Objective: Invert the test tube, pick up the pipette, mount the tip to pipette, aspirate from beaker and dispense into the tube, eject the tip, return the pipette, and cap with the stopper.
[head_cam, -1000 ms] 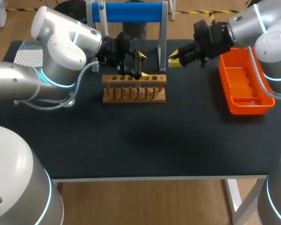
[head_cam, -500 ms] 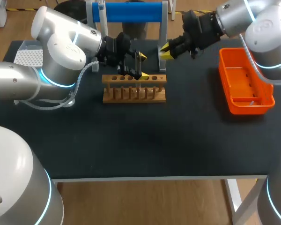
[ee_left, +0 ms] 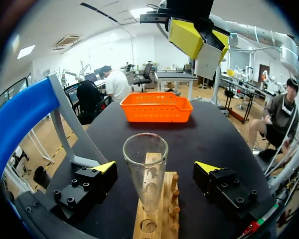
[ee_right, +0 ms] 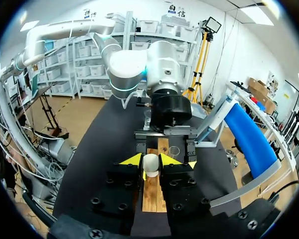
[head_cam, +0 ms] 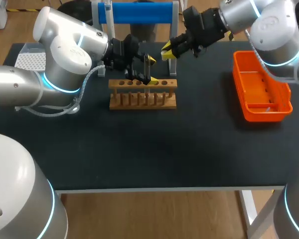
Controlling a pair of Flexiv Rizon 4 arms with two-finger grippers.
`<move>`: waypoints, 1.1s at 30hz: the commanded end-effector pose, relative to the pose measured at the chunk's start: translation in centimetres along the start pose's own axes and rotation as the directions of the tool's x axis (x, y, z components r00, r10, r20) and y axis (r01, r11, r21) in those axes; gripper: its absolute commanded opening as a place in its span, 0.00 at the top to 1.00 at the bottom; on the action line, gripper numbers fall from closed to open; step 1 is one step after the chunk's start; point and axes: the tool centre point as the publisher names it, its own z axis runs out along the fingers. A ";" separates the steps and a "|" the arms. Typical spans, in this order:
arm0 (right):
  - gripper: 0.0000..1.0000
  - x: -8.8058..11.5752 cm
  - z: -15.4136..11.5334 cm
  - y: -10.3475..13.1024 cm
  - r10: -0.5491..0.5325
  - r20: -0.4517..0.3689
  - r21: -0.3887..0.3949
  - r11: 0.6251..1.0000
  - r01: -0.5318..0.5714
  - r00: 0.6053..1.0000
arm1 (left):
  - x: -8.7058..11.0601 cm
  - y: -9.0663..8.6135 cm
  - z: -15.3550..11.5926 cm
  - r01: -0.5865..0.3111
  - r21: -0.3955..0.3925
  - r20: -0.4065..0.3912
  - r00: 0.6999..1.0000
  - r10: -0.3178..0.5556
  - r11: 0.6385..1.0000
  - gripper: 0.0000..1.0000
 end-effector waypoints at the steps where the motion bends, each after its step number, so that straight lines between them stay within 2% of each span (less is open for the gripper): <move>1: 1.00 -0.8 0.5 0.4 0.008 -0.008 0.008 1.000 -0.008 1.000 | -0.1 0.0 -0.1 0.000 -0.002 -0.005 1.000 0.000 1.000 0.00; 33: 1.00 -3.0 2.7 1.5 0.026 -0.005 0.009 1.000 -0.026 1.000 | -0.1 0.0 -0.1 0.000 -0.002 -0.005 1.000 0.000 1.000 0.00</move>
